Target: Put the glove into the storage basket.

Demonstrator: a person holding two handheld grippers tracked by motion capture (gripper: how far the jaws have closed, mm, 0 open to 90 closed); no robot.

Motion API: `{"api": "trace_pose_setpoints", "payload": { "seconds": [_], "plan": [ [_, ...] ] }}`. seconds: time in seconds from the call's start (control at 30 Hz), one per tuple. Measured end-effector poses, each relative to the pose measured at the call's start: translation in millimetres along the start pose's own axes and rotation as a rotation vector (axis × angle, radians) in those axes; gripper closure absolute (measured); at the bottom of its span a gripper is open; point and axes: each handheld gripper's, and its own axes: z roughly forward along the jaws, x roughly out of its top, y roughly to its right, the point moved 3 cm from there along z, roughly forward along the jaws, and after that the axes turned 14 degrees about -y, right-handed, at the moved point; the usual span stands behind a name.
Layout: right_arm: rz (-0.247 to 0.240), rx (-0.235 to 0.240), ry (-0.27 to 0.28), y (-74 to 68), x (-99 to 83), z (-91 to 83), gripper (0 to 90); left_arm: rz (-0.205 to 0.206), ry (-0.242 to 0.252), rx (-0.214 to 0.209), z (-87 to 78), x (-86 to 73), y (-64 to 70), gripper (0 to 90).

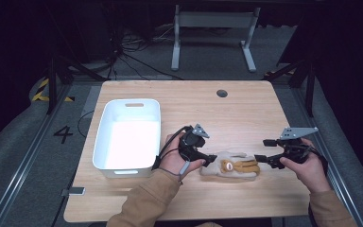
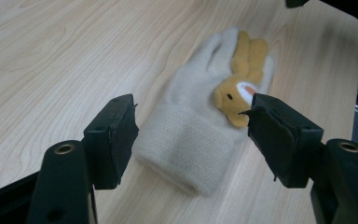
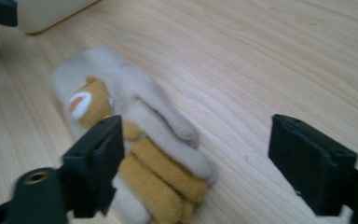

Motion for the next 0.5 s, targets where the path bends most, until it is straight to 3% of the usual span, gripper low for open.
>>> {"api": "trace_pose_setpoints", "payload": {
  "seconds": [0.13,0.43,0.5],
  "plan": [
    [0.078,-0.025,0.022,6.7,-2.3,-7.2,16.4,0.032,-0.040,0.012,0.9,2.9,3.1,38.0],
    [0.096,-0.017,-0.014,15.5,-10.4,-9.8,23.2,0.108,-0.087,-0.003,9.4,9.8,7.5,33.4],
    [0.086,-0.021,-0.026,17.3,-11.9,-10.3,25.3,0.150,-0.123,-0.005,10.3,11.1,7.8,34.9]
  ]
}}
